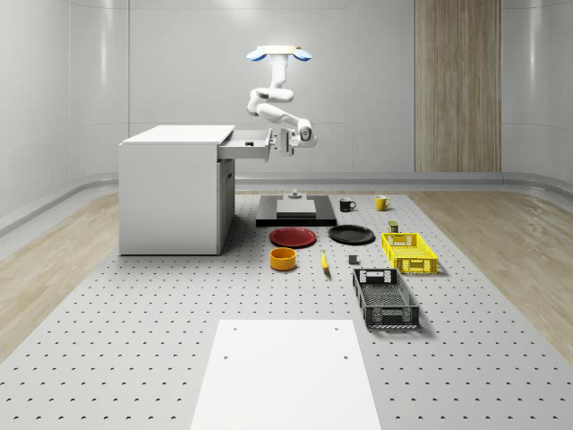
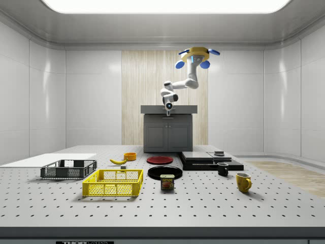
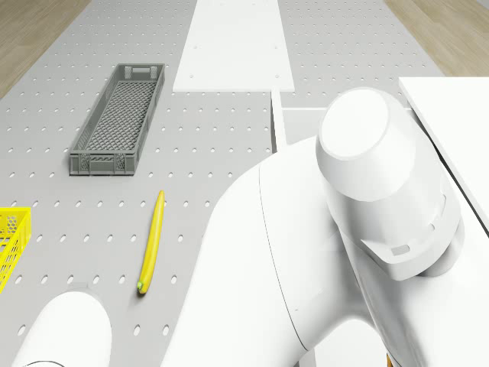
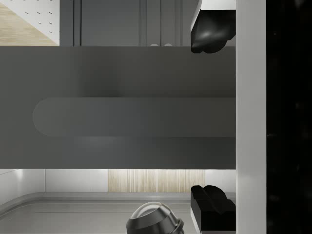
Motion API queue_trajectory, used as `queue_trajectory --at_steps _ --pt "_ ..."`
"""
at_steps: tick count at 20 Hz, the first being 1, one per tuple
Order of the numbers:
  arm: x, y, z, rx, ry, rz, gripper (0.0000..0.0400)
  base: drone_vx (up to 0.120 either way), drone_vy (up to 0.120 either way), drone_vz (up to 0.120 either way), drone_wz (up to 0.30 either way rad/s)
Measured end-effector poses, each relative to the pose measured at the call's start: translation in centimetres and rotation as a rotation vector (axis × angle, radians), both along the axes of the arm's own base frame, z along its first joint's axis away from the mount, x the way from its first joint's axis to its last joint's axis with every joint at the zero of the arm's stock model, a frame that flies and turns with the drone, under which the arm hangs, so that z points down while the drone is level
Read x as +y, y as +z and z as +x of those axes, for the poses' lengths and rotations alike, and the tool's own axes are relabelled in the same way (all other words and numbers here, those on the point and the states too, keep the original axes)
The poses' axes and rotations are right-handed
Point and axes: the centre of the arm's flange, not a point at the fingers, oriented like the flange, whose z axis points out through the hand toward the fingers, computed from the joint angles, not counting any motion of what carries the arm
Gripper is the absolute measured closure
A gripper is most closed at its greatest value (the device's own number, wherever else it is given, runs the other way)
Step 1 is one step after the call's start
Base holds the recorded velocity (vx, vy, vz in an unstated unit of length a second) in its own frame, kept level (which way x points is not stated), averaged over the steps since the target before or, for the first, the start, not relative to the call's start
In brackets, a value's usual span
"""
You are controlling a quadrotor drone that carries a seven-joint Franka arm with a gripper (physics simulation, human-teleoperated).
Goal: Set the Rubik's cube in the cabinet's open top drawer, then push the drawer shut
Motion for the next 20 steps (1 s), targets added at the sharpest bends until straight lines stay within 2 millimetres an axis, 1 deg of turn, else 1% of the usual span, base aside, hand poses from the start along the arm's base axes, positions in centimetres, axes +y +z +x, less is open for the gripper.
queue_trajectory --at_steps 11,20 --pt "3.5 0.0 0.0 0.000 0.000 -0.001 0.0000 0.000 0.000 0.000 0.000" --pt "7.8 0.0 0.0 0.002 0.000 0.000 0.0000 0.000 0.000 0.000 0.000"
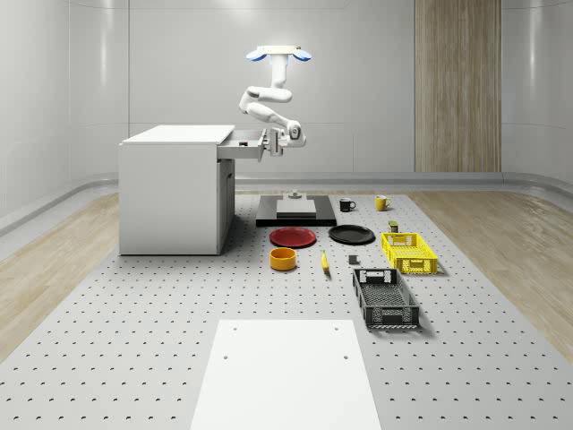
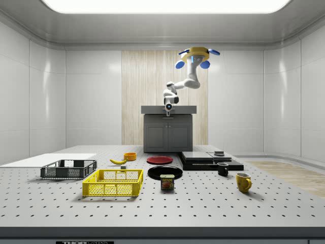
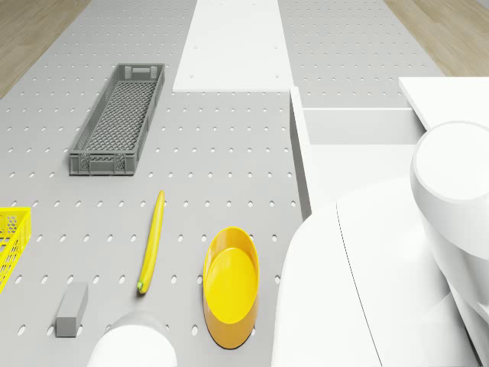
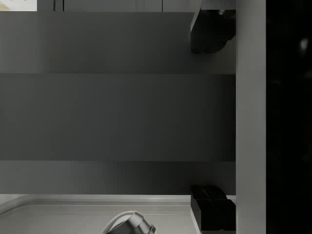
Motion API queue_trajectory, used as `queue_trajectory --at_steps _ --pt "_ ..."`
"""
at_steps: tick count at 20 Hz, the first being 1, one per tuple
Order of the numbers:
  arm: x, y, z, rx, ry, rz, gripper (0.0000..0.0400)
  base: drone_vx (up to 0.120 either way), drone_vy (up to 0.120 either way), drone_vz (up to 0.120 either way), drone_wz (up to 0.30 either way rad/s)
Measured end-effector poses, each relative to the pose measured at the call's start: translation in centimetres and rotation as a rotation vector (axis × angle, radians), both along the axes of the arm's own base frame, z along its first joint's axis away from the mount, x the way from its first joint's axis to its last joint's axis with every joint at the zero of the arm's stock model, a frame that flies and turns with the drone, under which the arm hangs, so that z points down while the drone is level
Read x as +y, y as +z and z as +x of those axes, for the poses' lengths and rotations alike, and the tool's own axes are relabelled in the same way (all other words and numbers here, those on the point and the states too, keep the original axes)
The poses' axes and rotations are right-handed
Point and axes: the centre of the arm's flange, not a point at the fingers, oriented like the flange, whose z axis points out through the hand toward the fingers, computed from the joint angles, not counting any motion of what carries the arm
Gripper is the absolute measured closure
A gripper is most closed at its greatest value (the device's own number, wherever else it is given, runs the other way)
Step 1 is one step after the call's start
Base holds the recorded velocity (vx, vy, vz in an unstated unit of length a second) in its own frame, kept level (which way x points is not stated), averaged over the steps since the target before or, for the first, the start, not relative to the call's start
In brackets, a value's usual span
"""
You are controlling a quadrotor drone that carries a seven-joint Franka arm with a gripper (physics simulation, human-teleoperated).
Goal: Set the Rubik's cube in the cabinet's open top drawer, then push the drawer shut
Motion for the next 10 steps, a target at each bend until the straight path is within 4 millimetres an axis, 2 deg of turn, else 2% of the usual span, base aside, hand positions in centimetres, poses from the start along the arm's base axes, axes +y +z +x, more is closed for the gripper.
queue_trajectory --at_steps 10 --pt "5.4 0.1 0.0 0.000 0.000 0.000 0.0000 0.000 0.000 0.000 0.000"
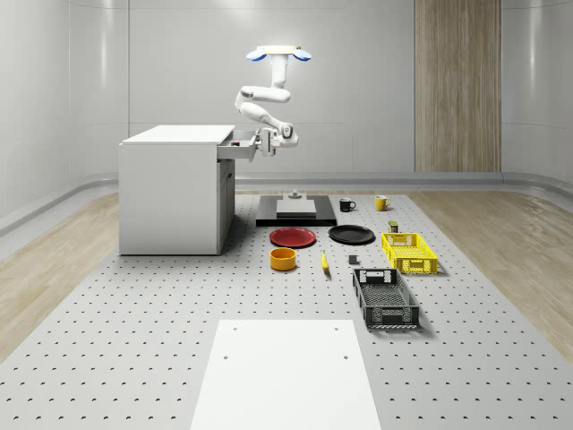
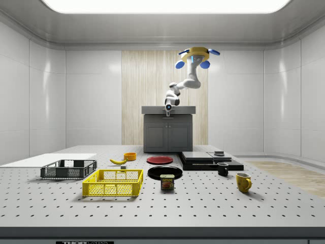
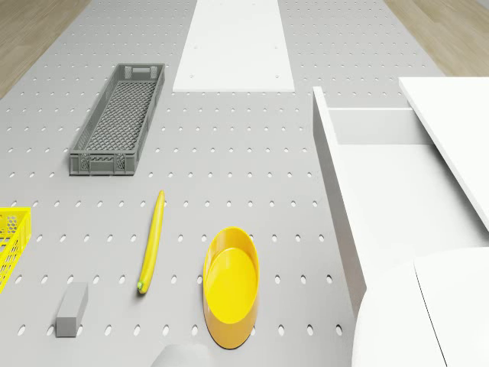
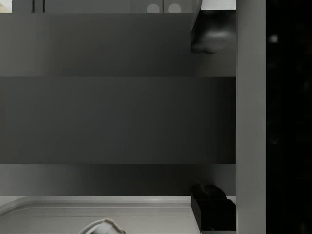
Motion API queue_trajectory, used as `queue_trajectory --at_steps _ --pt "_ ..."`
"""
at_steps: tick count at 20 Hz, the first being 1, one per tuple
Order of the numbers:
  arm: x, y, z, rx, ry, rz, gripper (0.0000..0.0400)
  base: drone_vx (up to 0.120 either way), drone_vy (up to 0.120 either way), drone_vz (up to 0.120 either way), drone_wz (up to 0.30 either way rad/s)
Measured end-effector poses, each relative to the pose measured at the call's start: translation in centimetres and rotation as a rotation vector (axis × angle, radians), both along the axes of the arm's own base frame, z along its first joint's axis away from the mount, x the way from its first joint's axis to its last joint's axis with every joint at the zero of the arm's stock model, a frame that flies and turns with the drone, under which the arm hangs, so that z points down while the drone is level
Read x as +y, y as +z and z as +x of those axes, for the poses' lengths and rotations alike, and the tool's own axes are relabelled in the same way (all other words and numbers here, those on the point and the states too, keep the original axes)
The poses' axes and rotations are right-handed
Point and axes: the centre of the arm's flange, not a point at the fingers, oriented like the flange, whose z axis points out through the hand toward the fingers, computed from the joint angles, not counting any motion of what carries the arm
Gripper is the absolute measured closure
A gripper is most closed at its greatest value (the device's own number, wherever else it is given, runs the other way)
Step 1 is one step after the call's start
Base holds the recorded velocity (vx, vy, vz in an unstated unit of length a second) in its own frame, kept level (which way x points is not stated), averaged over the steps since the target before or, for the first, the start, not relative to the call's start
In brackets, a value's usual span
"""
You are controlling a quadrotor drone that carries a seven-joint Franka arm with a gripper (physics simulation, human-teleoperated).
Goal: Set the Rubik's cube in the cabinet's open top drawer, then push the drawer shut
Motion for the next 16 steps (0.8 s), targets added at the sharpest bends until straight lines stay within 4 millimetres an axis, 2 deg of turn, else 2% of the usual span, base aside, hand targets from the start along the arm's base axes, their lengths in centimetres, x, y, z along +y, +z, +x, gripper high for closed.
queue_trajectory --at_steps 16 --pt "8.8 0.3 0.2 -0.003 0.001 0.000 0.0000 0.000 0.000 0.000 0.000"
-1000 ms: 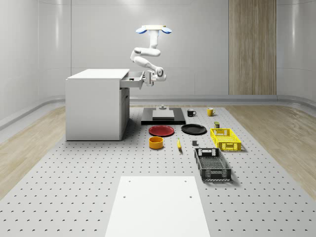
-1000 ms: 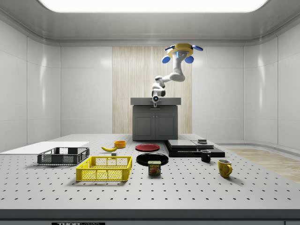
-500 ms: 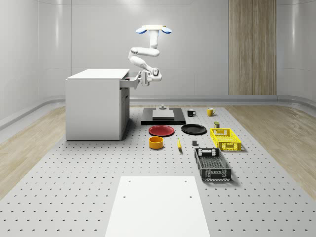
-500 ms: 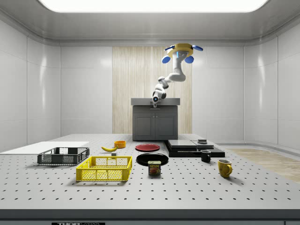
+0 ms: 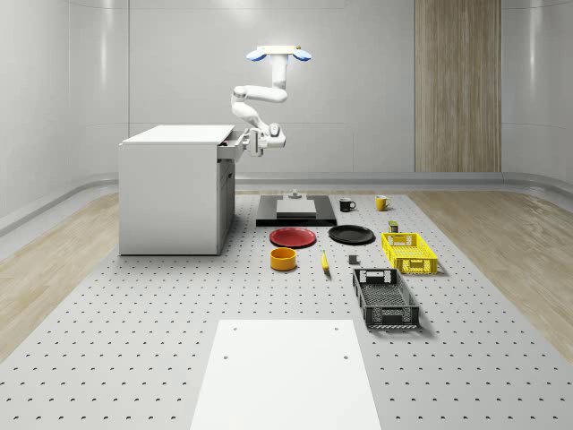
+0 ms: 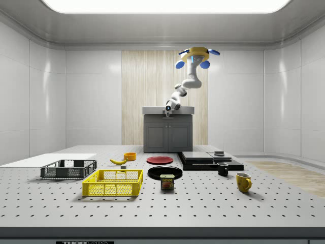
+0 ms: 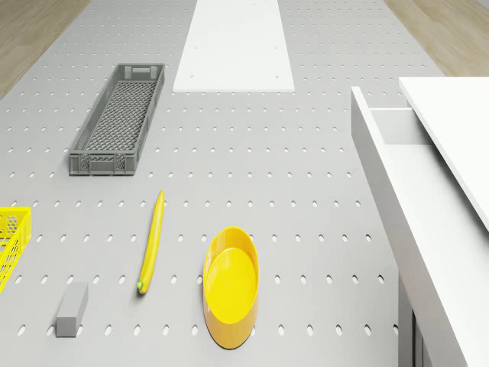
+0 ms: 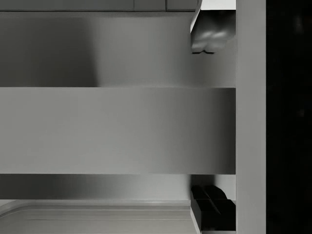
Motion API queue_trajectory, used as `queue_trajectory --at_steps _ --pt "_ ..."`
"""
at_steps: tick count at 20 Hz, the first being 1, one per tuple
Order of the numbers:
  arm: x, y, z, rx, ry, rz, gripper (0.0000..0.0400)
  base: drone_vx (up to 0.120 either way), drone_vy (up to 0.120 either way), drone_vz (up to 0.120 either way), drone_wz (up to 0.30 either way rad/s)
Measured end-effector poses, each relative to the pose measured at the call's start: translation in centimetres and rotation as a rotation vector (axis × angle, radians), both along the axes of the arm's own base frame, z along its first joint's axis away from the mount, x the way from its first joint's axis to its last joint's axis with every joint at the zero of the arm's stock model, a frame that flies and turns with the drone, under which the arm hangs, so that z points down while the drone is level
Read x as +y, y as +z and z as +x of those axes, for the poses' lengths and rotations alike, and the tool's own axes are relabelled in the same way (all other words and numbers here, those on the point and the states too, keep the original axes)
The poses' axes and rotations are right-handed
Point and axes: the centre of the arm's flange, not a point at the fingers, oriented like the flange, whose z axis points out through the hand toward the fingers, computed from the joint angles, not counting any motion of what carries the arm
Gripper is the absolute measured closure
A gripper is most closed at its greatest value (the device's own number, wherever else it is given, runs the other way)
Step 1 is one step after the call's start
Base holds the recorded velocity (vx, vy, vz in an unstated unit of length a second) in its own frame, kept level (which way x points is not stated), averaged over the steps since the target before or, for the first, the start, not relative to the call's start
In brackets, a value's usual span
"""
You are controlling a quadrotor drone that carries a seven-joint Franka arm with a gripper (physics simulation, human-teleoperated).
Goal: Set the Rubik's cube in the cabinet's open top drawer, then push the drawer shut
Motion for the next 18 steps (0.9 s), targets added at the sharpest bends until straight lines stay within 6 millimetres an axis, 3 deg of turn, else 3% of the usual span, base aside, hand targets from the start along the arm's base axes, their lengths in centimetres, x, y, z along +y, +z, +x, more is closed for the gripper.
queue_trajectory --at_steps 5,14,18 --pt "1.8 0.7 0.6 0.001 0.001 0.000 0.0000 0.000 0.008 0.000 0.000" --pt "3.7 1.4 1.2 0.001 0.004 0.000 0.0000 0.000 0.120 0.000 0.000" --pt "4.1 1.4 1.3 0.001 0.006 0.000 0.0000 0.000 0.010 0.000 0.000"
